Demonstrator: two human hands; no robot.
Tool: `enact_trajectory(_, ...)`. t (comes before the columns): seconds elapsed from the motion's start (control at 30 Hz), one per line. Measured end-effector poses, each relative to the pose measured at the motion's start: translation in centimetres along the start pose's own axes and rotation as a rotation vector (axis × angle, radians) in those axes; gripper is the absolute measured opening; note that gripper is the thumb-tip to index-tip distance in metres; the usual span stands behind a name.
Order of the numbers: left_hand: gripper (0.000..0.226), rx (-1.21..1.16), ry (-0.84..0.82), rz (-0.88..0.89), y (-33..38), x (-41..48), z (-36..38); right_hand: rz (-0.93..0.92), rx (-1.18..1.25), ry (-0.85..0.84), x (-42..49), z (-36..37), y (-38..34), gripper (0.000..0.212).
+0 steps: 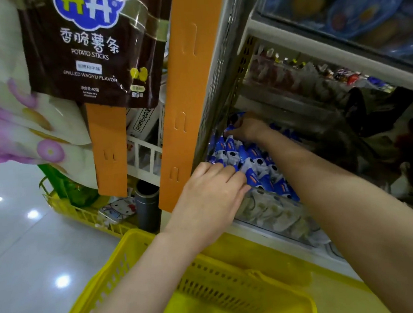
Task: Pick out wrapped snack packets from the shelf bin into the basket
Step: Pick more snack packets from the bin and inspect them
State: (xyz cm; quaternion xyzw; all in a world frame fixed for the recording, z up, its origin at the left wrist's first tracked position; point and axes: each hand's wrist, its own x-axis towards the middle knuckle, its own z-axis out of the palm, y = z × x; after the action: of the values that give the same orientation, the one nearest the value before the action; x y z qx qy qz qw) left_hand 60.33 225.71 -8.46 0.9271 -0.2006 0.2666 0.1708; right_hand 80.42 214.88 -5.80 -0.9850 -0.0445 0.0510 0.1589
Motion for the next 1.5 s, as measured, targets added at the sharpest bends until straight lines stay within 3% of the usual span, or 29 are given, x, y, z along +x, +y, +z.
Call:
enact_trajectory(0.27, 0.034, -0.001, -0.060, -0.018, 0.3, -0.1, -0.4, -0.116, 0.385, 0.384, -4.0, -2.0, 0.3, 0.037)
enact_trajectory(0.5, 0.019, -0.317, 0.044, -0.059, 1.6, -1.3, -1.5, -0.241, 0.722, 0.607, -12.9, -4.5, 0.6, 0.027)
enact_trajectory(0.67, 0.016, -0.683, 0.142, -0.376, 4.0, -3.2, -2.5, -0.258, 0.871, 0.436, -21.2, -1.9, 2.1, 0.030)
enact_trajectory(0.77, 0.019, -1.038, -0.020, -0.644, 4.9, -3.8, -2.8, -0.140, 0.960, 0.221, -25.2, 0.7, 3.3, 0.029)
enact_trajectory(0.83, 0.024, -1.155, -0.150, -0.735, 5.5, -4.6, -2.7, -0.058, 1.097, 0.080, -26.9, 1.8, 3.6, 0.022)
enact_trajectory(0.97, 0.024, -1.196, -0.194, -0.728, 6.2, -5.9, -2.5, 0.019, 1.137, -0.127, -28.5, 2.5, 3.8, 0.017)
enact_trajectory(1.2, 0.021, -1.157, -0.347, -0.682, 6.3, -7.1, -2.7, 0.043, 1.129, -0.020, -29.2, 3.3, 4.6, 0.013)
enact_trajectory(1.37, 0.017, -1.194, -0.279, -0.667, 6.2, -7.8, -2.6, -0.032, 1.091, -0.027, -29.2, 3.7, 4.5, 0.005)
enact_trajectory(1.5, 0.024, -1.066, -0.207, -0.658, 6.0, -8.4, -2.1, -0.112, 0.982, -0.047, -29.4, 3.7, 4.5, 0.008)
